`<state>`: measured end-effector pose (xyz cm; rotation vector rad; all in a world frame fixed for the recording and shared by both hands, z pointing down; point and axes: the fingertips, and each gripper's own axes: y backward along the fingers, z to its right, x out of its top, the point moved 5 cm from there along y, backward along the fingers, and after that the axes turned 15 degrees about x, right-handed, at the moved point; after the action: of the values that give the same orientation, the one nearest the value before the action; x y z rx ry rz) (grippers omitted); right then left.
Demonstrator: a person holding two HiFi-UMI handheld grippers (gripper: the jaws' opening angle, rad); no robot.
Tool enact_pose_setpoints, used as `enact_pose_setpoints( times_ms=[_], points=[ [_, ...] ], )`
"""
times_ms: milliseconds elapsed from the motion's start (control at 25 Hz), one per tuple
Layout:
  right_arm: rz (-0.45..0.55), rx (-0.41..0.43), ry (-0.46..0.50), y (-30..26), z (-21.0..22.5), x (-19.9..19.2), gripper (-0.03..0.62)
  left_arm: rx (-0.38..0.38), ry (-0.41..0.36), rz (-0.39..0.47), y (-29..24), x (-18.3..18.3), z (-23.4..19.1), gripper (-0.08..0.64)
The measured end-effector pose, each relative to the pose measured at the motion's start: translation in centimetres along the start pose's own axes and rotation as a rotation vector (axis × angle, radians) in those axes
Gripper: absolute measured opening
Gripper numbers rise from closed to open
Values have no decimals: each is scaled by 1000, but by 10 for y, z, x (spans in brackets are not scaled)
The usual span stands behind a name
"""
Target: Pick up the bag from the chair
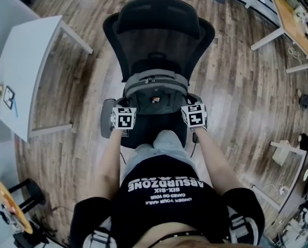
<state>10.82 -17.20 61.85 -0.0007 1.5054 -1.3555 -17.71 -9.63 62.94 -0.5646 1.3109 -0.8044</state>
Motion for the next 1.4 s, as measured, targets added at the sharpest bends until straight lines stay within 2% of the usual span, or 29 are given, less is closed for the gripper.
enact_pose_setpoints(
  times_ms=[200, 480, 880, 1200, 1400],
  points=[
    [30, -9, -23, 12, -2, 5, 58, 11, -13, 47, 13, 8, 1, 80],
    [98, -5, -38, 34, -14, 18, 58, 18, 12, 113, 39, 19, -9, 78],
    [204, 1, -47, 66, -27, 42, 57, 3, 83, 202, 76, 43, -22, 77],
    [291, 44, -96, 89, -35, 61, 57, 19, 130, 286, 105, 56, -32, 77],
    [357, 58, -85, 106, -43, 78, 55, 14, 190, 345, 127, 71, -41, 77]
  ],
)
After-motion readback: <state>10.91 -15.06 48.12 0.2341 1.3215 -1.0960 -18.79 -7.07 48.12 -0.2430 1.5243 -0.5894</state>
